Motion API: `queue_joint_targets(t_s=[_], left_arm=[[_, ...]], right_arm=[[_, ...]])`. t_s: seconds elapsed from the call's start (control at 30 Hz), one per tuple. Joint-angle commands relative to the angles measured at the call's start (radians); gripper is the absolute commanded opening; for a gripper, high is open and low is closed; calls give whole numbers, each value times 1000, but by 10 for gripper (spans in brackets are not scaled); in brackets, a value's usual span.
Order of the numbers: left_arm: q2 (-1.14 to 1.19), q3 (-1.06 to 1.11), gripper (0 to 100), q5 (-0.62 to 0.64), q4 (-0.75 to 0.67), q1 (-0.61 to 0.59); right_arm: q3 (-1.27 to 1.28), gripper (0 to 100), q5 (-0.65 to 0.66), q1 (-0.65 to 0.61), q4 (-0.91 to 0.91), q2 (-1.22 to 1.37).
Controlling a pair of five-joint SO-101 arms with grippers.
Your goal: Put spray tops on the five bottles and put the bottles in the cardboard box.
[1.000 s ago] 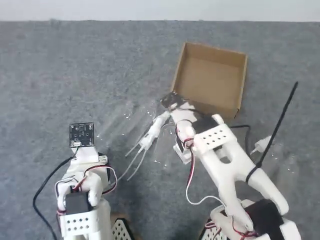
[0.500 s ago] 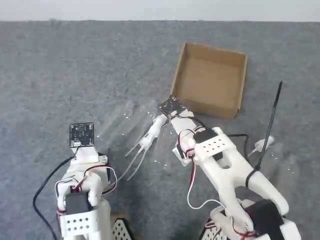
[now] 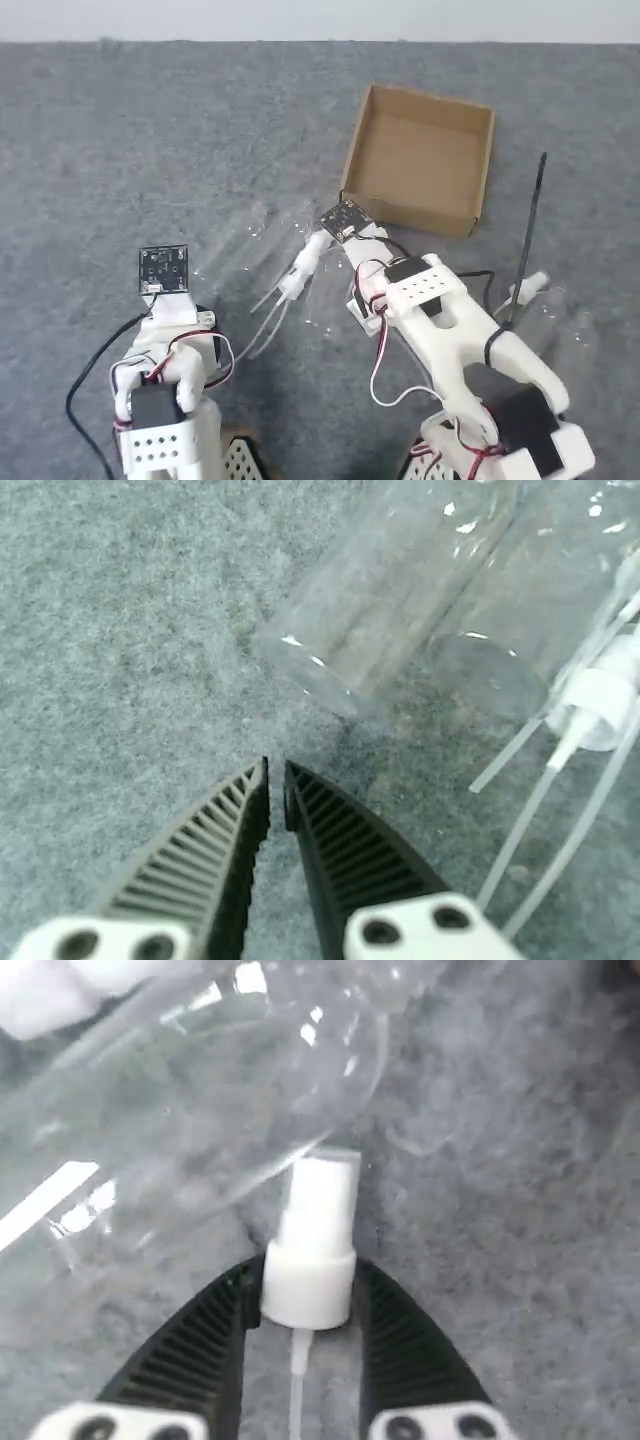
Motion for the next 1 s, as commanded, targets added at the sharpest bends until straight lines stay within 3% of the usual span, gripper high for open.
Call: queue_joint_targets(t_s=[0.0,0.17,0.33,0.6,0.87,0.97], left_arm=[[-20,-10,16,-8,3,-5],[-20,-10,16,-8,3,-5],[-20,-10,16,-8,3,-5],[-20,-10,16,-8,3,-5],[-20,-10,16,-8,3,-5],[-20,-10,16,-8,3,-3]], right_arm=[[-157,13,-2,59,108,-19],[-443,16,-114,116,352,-87],[-717,17,-222,30,556,-77],[-927,17,-522,-104,516,180],[-994,18,-836,-153,433,400],[-990,66,-916,-188,423,410]])
